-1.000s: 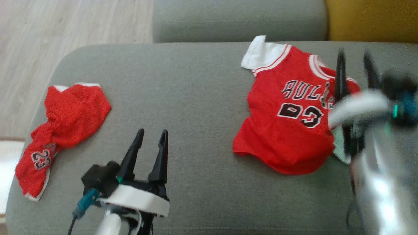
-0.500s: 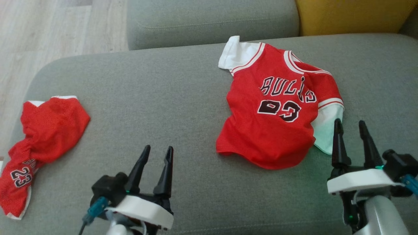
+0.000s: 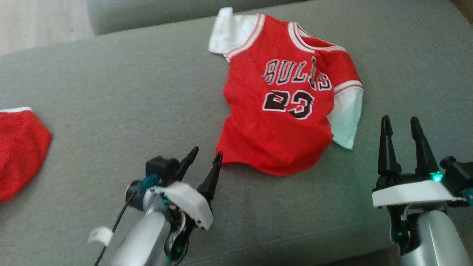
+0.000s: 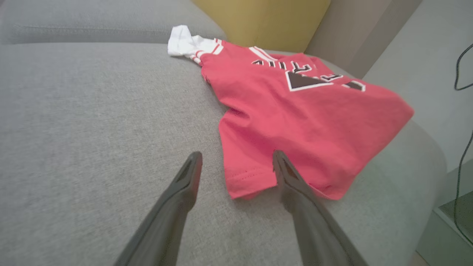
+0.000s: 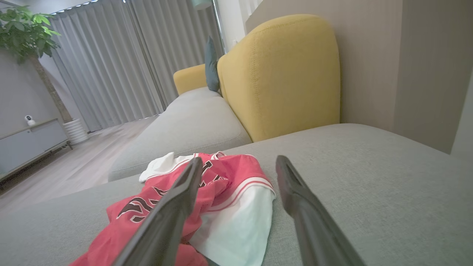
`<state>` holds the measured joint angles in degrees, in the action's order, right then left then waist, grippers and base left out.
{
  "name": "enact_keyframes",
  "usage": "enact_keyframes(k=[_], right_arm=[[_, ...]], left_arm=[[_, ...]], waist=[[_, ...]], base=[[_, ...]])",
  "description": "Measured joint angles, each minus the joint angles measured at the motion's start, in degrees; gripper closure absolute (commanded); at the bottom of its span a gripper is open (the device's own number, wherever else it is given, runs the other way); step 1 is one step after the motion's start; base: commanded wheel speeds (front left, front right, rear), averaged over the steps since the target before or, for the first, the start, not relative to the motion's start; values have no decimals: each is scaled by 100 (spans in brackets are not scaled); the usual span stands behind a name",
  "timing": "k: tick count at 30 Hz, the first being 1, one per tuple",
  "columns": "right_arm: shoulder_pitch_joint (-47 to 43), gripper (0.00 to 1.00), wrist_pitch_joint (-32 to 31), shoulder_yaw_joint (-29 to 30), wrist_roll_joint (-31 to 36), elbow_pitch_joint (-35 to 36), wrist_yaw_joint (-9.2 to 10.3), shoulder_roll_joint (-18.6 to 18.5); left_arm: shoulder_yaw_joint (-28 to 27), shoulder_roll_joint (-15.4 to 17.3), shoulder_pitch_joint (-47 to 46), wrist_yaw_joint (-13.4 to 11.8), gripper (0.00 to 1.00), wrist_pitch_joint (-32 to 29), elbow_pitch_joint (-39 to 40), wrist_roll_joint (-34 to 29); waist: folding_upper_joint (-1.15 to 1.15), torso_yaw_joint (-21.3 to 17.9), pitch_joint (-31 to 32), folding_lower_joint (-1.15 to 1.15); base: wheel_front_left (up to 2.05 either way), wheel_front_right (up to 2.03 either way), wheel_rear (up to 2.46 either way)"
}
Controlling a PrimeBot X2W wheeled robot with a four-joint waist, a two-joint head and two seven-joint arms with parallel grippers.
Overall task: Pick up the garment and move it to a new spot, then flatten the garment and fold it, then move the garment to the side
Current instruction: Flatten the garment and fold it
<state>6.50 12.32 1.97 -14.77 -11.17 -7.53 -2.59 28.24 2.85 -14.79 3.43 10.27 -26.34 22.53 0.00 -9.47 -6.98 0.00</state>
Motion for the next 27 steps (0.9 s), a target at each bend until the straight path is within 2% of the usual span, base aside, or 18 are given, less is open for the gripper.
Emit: enact_keyframes(k=[5, 12, 13, 14, 15, 16, 20, 27], right_arm=[[76, 0, -7, -59, -84, 198, 0, 0], [116, 0, 30, -113, -164, 287, 0, 0], [116, 0, 30, -113, -164, 287, 0, 0], [116, 0, 30, -114, -194, 288, 0, 1], [115, 0, 33, -111, -198, 288, 0, 1], [115, 0, 47, -110, -199, 288, 0, 0], [115, 0, 81, -110, -240, 268, 0, 1], [115, 0, 88, -124, -240, 113, 0, 1]], left_arm=[[151, -5, -793, -16, 0, -288, -940, 13], [291, -1, -1274, -41, 0, -413, -1702, -171], [291, -1, -1274, -41, 8, -413, -1702, -171], [299, 0, -1320, -30, 8, -412, -1755, -168], [307, -1, -1376, -5, 86, -411, -1814, -167], [314, 2, -1421, 11, 100, -411, -1857, -167], [285, -7, -1470, -27, 100, -148, -2015, -108], [-234, 234, -1661, -474, 100, 326, -1917, -9]], waist=[[0, -390, -354, 0], [0, -810, -617, 1], [0, -810, -617, 1], [0, -850, -633, 1], [0, -884, -645, 1], [0, -908, -651, 1], [0, -925, -610, 0], [0, -836, -485, 0]], base=[[0, 0, 0], [0, 0, 0], [0, 0, 0], [0, 0, 0], [0, 0, 0], [0, 0, 0], [0, 0, 0], [0, 0, 0]])
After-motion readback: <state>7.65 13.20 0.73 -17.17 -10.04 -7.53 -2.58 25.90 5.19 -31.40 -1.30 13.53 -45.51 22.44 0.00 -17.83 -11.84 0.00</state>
